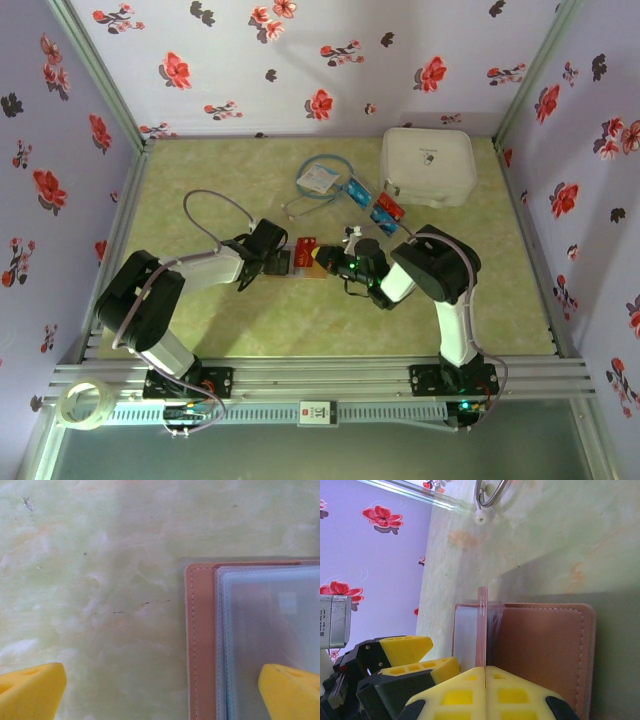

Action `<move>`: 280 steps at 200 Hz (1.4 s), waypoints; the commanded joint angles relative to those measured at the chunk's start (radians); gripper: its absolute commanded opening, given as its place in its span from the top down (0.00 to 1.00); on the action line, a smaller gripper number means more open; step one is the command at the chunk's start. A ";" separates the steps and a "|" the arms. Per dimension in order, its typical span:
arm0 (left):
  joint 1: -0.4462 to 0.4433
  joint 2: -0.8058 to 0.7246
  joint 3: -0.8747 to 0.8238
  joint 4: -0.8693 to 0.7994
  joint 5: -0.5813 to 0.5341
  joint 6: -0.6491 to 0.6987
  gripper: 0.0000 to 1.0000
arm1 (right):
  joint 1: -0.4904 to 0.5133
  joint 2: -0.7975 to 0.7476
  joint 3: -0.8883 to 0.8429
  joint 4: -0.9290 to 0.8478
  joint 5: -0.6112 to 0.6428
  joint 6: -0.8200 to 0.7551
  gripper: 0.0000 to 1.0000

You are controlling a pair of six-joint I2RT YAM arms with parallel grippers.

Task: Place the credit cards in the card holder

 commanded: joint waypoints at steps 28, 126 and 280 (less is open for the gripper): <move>0.001 0.015 -0.042 -0.080 -0.022 0.002 0.00 | -0.023 -0.071 -0.028 -0.065 0.004 -0.024 1.00; 0.001 0.021 -0.042 -0.078 -0.022 0.003 0.00 | -0.018 -0.039 -0.004 -0.019 -0.010 0.001 1.00; 0.001 0.020 -0.048 -0.075 -0.022 0.003 0.00 | 0.009 0.027 0.006 0.049 -0.022 0.044 1.00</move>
